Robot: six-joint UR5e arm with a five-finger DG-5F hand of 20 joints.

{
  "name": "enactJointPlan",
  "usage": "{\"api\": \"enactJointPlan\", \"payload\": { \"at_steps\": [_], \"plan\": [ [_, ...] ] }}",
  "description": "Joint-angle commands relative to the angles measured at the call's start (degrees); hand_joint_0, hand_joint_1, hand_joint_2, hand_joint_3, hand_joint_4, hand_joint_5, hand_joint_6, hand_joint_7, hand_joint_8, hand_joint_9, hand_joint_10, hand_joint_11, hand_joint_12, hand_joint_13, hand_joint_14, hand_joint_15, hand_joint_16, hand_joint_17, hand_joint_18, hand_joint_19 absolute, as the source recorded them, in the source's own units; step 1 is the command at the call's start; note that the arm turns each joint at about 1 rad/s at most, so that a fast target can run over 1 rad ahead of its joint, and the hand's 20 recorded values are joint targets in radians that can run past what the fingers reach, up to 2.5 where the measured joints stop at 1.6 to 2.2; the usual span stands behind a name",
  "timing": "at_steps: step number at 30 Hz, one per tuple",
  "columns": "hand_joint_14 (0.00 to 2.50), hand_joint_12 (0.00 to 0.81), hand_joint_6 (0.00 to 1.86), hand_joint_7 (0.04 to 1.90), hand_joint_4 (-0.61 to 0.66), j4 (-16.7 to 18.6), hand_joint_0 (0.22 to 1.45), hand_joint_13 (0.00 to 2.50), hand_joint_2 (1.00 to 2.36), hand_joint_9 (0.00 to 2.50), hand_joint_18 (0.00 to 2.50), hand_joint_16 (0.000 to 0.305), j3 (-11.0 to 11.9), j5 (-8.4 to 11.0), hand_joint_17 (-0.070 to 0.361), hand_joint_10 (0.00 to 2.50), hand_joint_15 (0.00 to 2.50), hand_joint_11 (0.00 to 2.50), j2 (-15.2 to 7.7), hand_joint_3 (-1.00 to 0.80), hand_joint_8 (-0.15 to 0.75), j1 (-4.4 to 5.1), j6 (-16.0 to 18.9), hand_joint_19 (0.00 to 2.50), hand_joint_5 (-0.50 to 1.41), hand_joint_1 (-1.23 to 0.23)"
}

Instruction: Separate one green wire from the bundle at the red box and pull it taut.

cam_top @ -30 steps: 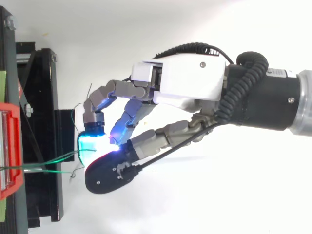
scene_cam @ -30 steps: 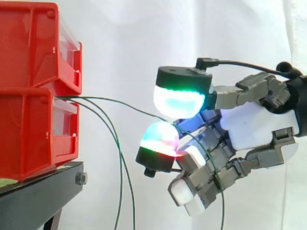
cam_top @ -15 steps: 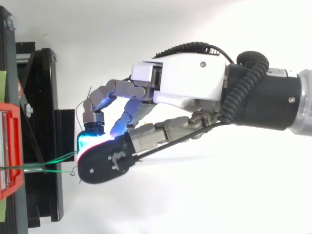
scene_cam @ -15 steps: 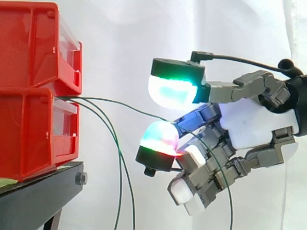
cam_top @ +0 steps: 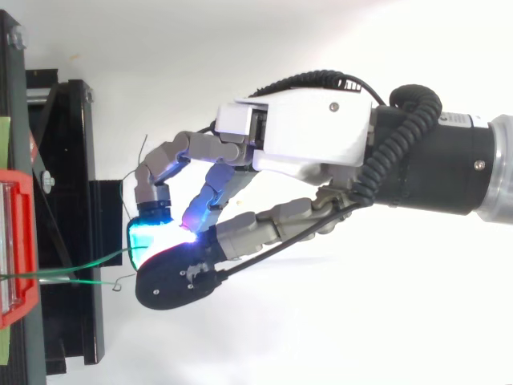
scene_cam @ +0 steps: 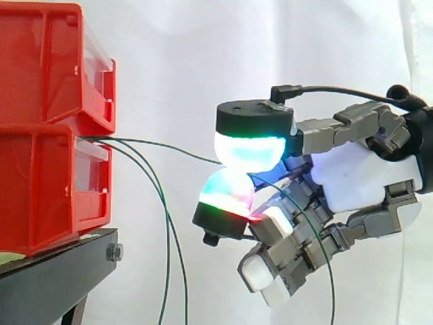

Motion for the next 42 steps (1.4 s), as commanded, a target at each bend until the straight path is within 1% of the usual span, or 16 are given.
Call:
{"api": "enactJointPlan", "payload": {
  "at_steps": [1,2,4,5,6,9,11,13,14,15,17,19,34,38,40,42],
  "plan": [
    [0.02,0.332,0.89,1.23,0.04,0.0,0.66,0.87,1.02,1.01,0.67,0.044,-0.01,0.03,0.099,0.02,0.45,0.86,0.0,-0.18,0.312,0.02,0.0,0.42,-0.2,-0.72],
    [0.02,0.331,0.89,1.2,0.05,0.0,0.66,0.86,1.02,1.01,0.67,0.044,-0.01,0.03,0.099,0.02,0.45,0.87,0.0,-0.2,0.311,0.02,0.0,0.43,-0.2,-0.72],
    [0.02,0.33,0.87,1.2,0.12,-0.09,0.65,0.86,1.01,1.01,0.66,0.044,-0.01,0.03,0.098,0.02,0.45,0.85,0.0,-0.34,0.302,0.02,0.0,0.43,-0.2,-0.72],
    [0.02,0.331,0.87,1.19,0.13,-0.09,0.63,0.86,1.01,1.01,0.66,0.044,-0.01,0.03,0.098,0.02,0.45,0.85,0.0,-0.41,0.299,0.02,0.0,0.43,-0.19,-0.7],
    [0.02,0.33,0.87,1.15,0.15,-0.09,0.6,0.86,1.0,1.01,0.65,0.044,-0.01,0.03,0.098,0.02,0.45,0.84,0.0,-0.48,0.297,0.02,0.0,0.44,-0.19,-0.64],
    [0.02,0.34,0.85,1.17,0.18,-0.09,0.56,0.86,1.0,1.03,0.66,0.045,-0.01,0.03,0.102,0.02,0.44,0.83,0.0,-0.5,0.309,0.02,0.0,0.44,-0.19,-0.56],
    [0.02,0.341,0.85,1.2,0.18,-0.09,0.56,0.86,1.0,1.04,0.66,0.045,-0.01,0.03,0.101,0.02,0.44,0.82,0.0,-0.5,0.307,0.02,0.0,0.44,-0.18,-0.5],
    [0.02,0.336,0.85,1.22,0.17,-0.09,0.61,0.88,1.01,1.09,0.66,0.043,-0.01,0.03,0.097,0.02,0.44,0.83,-0.09,-0.4,0.314,0.02,0.0,0.45,-0.18,-0.51],
    [0.02,0.337,0.85,1.22,0.16,-0.09,0.61,0.88,1.01,1.09,0.67,0.043,-0.01,0.03,0.097,0.02,0.44,0.84,0.0,-0.4,0.311,0.02,0.0,0.45,-0.18,-0.51],
    [0.02,0.336,0.86,1.25,0.15,-0.09,0.61,0.88,1.02,1.09,0.67,0.043,-0.01,0.03,0.097,0.02,0.44,0.84,0.0,-0.32,0.316,0.02,0.0,0.45,-0.18,-0.54],
    [0.02,0.339,0.86,1.27,0.15,-0.09,0.6,0.88,1.02,1.08,0.67,0.043,-0.01,-0.05,0.097,0.02,0.45,0.85,0.0,-0.24,0.316,0.02,0.0,0.45,-0.18,-0.57],
    [0.02,0.337,0.87,1.3,0.13,-0.09,0.61,0.88,1.03,1.05,0.68,0.044,-0.01,-0.05,0.098,0.02,0.45,0.86,0.0,-0.11,0.315,0.02,0.0,0.44,-0.19,-0.67],
    [0.02,0.329,0.88,1.28,0.07,-0.09,0.63,0.9,1.03,1.08,0.69,0.044,-0.19,0.21,0.098,0.02,0.46,0.87,-0.09,-0.09,0.311,0.02,-0.09,0.44,-0.19,-0.7],
    [0.02,0.329,0.88,1.27,0.06,0.09,0.63,0.9,1.03,1.08,0.7,0.044,-3.18,0.12,0.098,0.02,0.46,0.87,-0.09,-0.09,0.314,0.02,0.18,0.44,-0.19,-0.7],
    [0.02,0.329,0.88,1.27,0.06,1.76,0.63,0.9,1.03,1.08,0.7,0.044,-5.37,0.03,0.098,0.02,0.46,0.87,-0.09,-0.09,0.313,0.02,0.53,0.43,-0.18,-0.7],
    [0.02,0.328,0.88,1.28,0.06,4.31,0.63,0.9,1.03,1.08,0.7,0.044,-6.87,0.12,0.098,0.02,0.46,0.87,-0.09,-0.09,0.315,0.1,0.79,0.43,-0.19,-0.7]
  ]
}}
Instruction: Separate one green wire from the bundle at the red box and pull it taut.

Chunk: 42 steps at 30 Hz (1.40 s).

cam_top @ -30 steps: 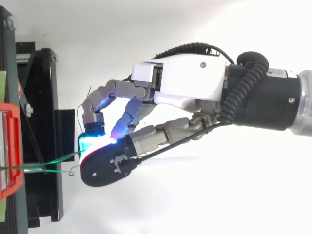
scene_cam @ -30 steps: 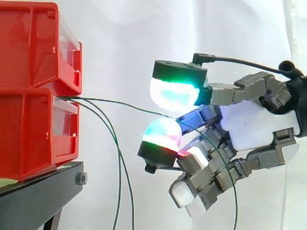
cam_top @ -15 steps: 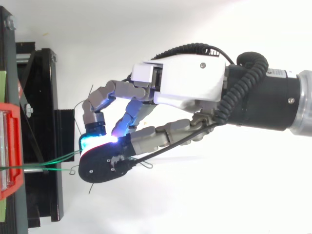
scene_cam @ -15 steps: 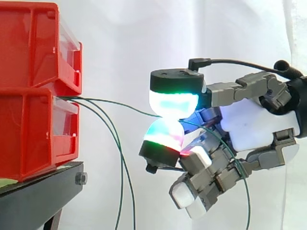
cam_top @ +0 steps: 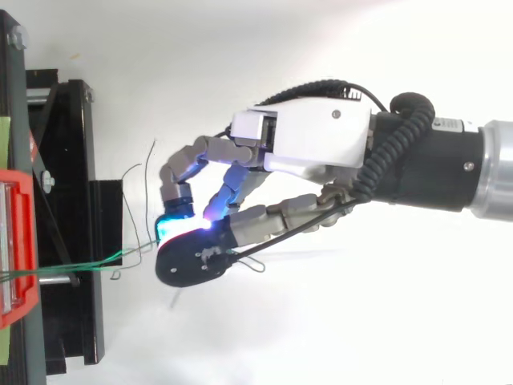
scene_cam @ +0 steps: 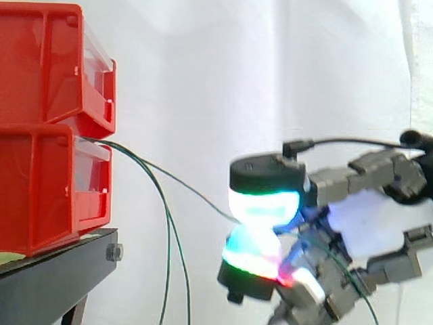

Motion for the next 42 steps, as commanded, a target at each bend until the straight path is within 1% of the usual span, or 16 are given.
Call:
{"api": "enactJointPlan", "payload": {
  "at_steps": [1,2,3,4,5,9,15,20,23,26,42],
  "plan": [
    [0.02,0.33,0.88,1.28,0.06,5.91,0.63,0.9,1.03,1.08,0.7,0.044,-4.38,-0.01,0.098,0.02,0.45,0.87,0.0,-0.09,0.318,0.24,0.63,0.44,-0.19,-0.7],
    [0.02,0.327,0.88,1.27,0.06,7.67,0.63,0.9,1.03,1.08,0.7,0.044,-5.35,-0.01,0.098,0.02,0.45,0.87,0.0,-0.09,0.313,0.24,0.72,0.43,-0.19,-0.7],
    [0.02,0.328,0.88,1.27,0.07,10.75,0.63,0.9,1.03,1.08,0.7,0.044,-6.75,-0.01,0.098,0.02,0.46,0.87,0.0,-0.09,0.315,0.42,0.72,0.43,-0.19,-0.7],
    [0.02,0.329,0.88,1.27,0.06,11.71,0.63,0.9,1.03,1.08,0.7,0.044,-7.28,-0.1,0.098,0.02,0.46,0.87,0.0,-0.09,0.311,0.42,0.72,0.43,-0.18,-0.7],
    [0.02,0.33,0.88,1.27,0.06,14.09,0.63,0.9,1.03,1.08,0.7,0.044,-8.07,-0.1,0.098,0.02,0.45,0.87,0.09,-0.09,0.316,0.59,0.81,0.43,-0.18,-0.7],
    [0.02,0.33,0.88,1.27,0.06,18.04,0.63,0.9,1.03,1.09,0.69,0.044,-9.04,-0.01,0.098,0.02,0.45,0.87,0.0,-0.08,0.315,0.77,0.55,0.43,-0.18,-0.7],
    [0.02,0.329,0.88,1.27,0.06,18.74,0.63,0.9,1.03,1.09,0.7,0.044,-9.21,-0.19,0.098,0.02,0.46,0.88,0.0,-0.08,0.318,1.12,0.37,0.44,-0.18,-0.7],
    [0.02,0.329,0.88,1.27,0.07,18.57,0.63,0.9,1.03,1.09,0.7,0.043,-9.21,0.07,0.098,0.02,0.46,0.87,0.0,-0.08,0.317,1.12,0.28,0.43,-0.18,-0.7],
    [0.02,0.328,0.88,1.27,0.06,18.57,0.63,0.9,1.03,1.1,0.69,0.044,-9.21,-0.19,0.098,0.02,0.46,0.88,0.0,-0.07,0.32,1.12,0.28,0.44,-0.18,-0.7],
    [0.02,0.33,0.88,1.27,0.06,18.57,0.63,0.9,1.03,1.1,0.69,0.044,-9.21,0.07,0.098,0.02,0.46,0.87,0.0,-0.07,0.319,1.21,0.28,0.43,-0.18,-0.7],
    [0.02,0.328,0.88,1.28,0.06,18.57,0.63,0.9,1.03,1.1,0.69,0.043,-9.3,0.07,0.098,0.02,0.46,0.86,0.0,-0.07,0.32,1.21,0.2,0.43,-0.18,-0.7]
  ]
}}
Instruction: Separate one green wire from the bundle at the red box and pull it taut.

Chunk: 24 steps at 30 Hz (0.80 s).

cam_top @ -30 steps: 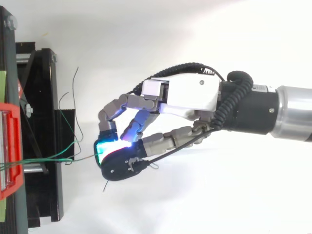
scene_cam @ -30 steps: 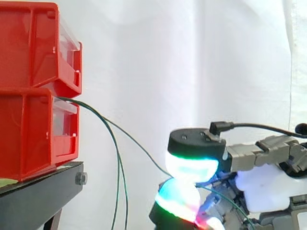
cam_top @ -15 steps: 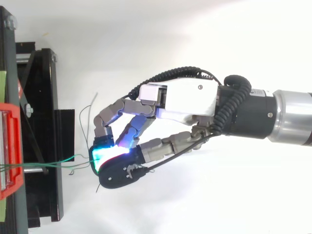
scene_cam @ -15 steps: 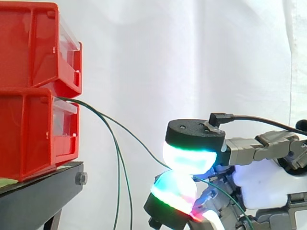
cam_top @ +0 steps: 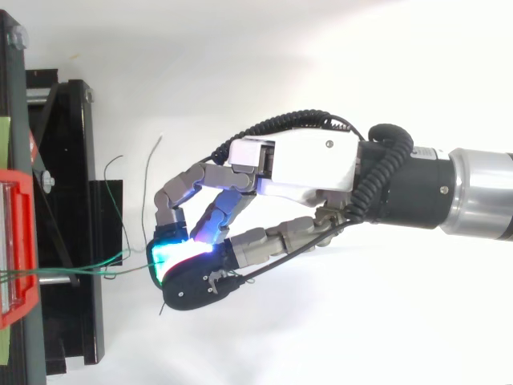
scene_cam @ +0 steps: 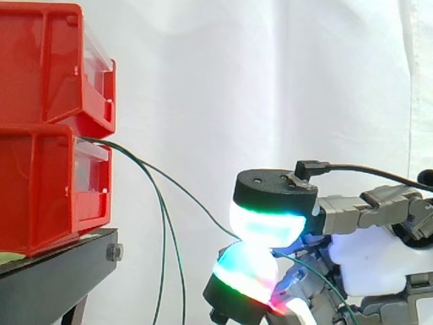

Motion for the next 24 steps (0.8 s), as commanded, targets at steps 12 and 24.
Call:
{"api": "enactJointPlan", "payload": {
  "at_steps": [12,24],
  "plan": [
    [0.02,0.328,0.88,1.27,0.06,0.0,0.63,0.9,1.03,1.1,0.69,0.043,-0.05,0.0,0.098,0.02,0.46,0.86,0.0,-0.08,0.321,0.03,0.0,0.44,-0.18,-0.7],
    [0.02,0.328,0.88,1.28,0.06,0.0,0.63,0.9,1.03,1.09,0.69,0.044,-0.05,0.0,0.098,0.02,0.45,0.85,0.0,-0.08,0.324,0.03,0.0,0.43,-0.18,-0.7]
  ]
}}
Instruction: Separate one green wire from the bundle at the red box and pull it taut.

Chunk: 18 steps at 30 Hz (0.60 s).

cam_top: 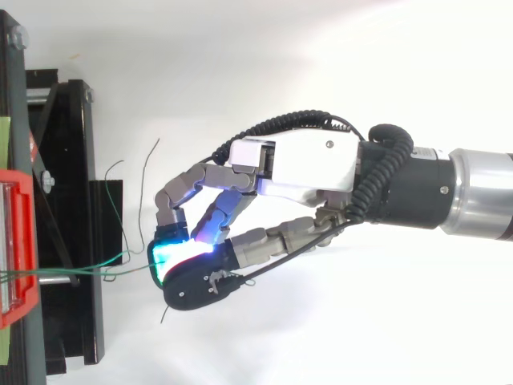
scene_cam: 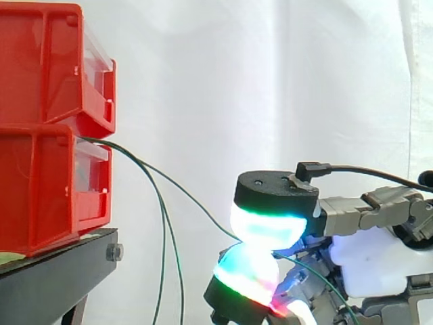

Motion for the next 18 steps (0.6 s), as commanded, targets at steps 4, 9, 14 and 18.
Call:
{"api": "enactJointPlan", "payload": {
  "at_steps": [4,9,14,18],
  "plan": [
    [0.02,0.328,0.88,1.27,0.06,0.0,0.63,0.9,1.03,1.09,0.69,0.044,-0.04,0.01,0.098,0.02,0.45,0.84,0.0,-0.08,0.32,0.01,0.0,0.43,-0.18,-0.71],
    [0.02,0.328,0.88,1.27,0.06,0.0,0.63,0.9,1.03,1.08,0.69,0.044,-0.04,0.01,0.098,0.02,0.46,0.85,0.0,-0.08,0.321,0.01,0.0,0.43,-0.18,-0.71],
    [0.02,0.328,0.88,1.27,0.06,0.0,0.63,0.9,1.03,1.08,0.69,0.043,-0.04,0.01,0.098,0.02,0.45,0.83,0.0,-0.07,0.324,0.01,0.0,0.43,-0.18,-0.71],
    [0.02,0.33,0.88,1.27,0.06,0.18,0.63,0.9,1.03,1.08,0.69,0.044,-0.04,0.01,0.098,0.02,0.45,0.83,0.0,-0.08,0.324,0.01,0.0,0.43,-0.18,-0.71]
  ]
}}
